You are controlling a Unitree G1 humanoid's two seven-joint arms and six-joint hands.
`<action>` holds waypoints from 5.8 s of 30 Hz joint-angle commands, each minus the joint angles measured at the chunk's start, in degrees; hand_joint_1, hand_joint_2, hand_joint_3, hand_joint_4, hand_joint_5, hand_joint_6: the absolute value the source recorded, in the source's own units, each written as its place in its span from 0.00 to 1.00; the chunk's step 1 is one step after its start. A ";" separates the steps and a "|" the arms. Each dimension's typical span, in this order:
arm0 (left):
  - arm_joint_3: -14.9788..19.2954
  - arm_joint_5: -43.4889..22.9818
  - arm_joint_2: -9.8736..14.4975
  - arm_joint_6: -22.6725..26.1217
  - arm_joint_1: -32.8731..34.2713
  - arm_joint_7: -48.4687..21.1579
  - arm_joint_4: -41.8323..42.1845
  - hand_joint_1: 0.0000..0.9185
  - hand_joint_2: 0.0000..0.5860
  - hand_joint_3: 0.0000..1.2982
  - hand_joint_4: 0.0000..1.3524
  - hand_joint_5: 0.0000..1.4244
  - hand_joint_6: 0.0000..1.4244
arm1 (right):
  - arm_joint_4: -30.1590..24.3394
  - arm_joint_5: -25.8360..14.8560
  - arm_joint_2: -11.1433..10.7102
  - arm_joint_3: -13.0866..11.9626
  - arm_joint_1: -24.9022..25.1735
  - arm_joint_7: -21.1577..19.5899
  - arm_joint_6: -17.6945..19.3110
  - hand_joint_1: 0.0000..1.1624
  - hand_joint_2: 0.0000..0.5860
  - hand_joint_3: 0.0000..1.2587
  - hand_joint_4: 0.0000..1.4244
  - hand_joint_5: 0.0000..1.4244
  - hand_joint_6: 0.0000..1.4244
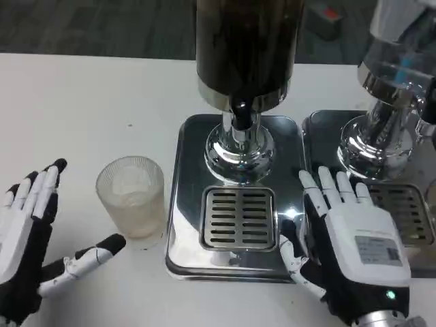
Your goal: Grasp the cup under the faucet to collect the drink, then remove the cup.
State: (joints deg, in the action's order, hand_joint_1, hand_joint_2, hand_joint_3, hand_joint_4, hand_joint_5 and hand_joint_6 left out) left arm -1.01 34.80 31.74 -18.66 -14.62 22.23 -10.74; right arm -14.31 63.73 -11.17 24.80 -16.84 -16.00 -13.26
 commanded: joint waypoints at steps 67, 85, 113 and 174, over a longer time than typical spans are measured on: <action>-7.74 -13.36 -9.29 -25.00 29.29 -6.16 -48.84 0.33 0.08 0.15 0.20 0.38 0.40 | -1.30 1.32 4.96 1.69 -1.94 -2.14 -5.80 0.38 0.93 0.08 0.00 0.00 0.00; -6.73 -11.36 -8.68 -27.25 28.07 3.27 -47.29 0.42 0.17 0.39 0.43 0.56 0.57 | -0.53 -0.44 5.52 1.91 -1.63 -2.49 -5.17 0.39 0.93 0.08 0.00 0.00 0.00; -6.05 -10.79 -8.69 -32.24 29.57 6.45 -41.52 0.54 0.18 0.46 0.50 0.63 0.62 | -0.27 0.15 6.11 1.45 -1.51 -3.62 -5.71 0.39 0.91 0.08 0.00 0.00 0.00; -22.08 -0.46 -13.50 -31.08 44.20 8.87 -58.26 0.00 0.00 0.19 0.22 0.38 0.26 | -4.89 -0.46 5.78 -1.42 -5.94 -4.97 -7.10 0.26 0.83 0.06 0.00 0.00 0.00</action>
State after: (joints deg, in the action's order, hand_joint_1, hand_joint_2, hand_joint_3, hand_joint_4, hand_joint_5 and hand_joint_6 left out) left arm -24.01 35.73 17.33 -48.40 30.75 32.17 -68.70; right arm -19.63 63.71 -5.09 23.70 -23.07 -20.76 -21.17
